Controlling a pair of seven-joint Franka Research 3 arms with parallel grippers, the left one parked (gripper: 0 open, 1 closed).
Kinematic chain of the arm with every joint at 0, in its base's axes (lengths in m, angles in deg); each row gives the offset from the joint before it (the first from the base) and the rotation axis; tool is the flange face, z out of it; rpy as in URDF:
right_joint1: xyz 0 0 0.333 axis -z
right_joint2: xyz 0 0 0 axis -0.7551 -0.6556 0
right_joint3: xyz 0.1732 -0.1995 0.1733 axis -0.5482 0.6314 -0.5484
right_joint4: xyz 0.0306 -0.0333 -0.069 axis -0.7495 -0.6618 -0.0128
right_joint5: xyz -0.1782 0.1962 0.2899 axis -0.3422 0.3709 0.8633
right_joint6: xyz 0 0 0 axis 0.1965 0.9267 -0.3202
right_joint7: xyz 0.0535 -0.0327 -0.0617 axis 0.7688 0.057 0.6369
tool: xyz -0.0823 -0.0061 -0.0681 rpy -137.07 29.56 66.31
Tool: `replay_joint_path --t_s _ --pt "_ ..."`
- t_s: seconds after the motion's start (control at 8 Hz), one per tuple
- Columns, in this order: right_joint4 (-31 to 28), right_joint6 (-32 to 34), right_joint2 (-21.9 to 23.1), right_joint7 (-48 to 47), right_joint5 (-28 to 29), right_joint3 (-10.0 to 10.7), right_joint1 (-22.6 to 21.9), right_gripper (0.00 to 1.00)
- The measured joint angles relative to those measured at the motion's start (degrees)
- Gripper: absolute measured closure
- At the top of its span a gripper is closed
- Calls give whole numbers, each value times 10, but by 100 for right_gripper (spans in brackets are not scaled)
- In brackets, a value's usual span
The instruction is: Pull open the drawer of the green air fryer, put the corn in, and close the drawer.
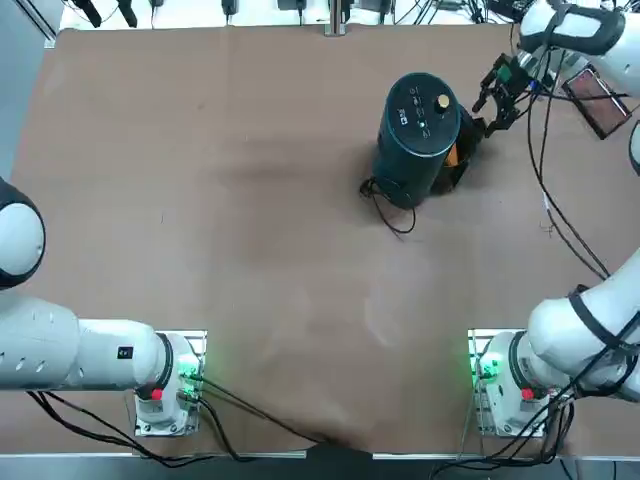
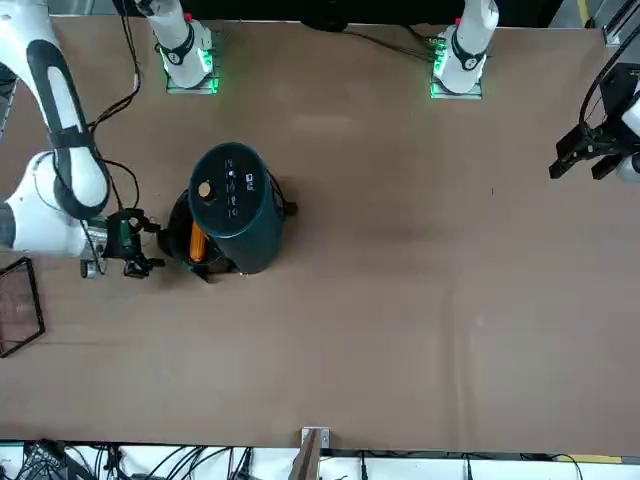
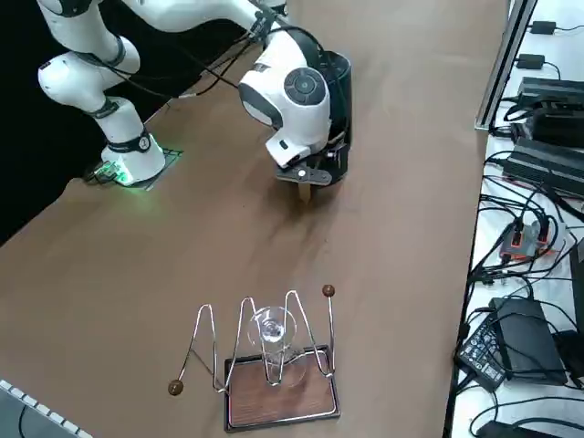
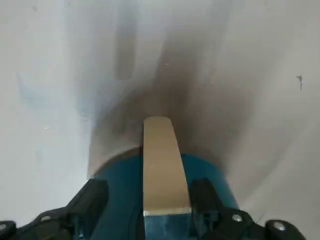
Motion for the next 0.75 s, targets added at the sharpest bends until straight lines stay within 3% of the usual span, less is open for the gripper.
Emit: replay_joint_path --t_s 0.25,0.38,0.62,0.75 --pt "-14 -17 -1 -1 0 0 -2 6" --pt "-16 -20 -2 -1 0 0 -2 14" --pt "-17 -19 -2 -1 0 0 -2 53" --pt "-17 -19 -1 -1 0 0 -2 53"
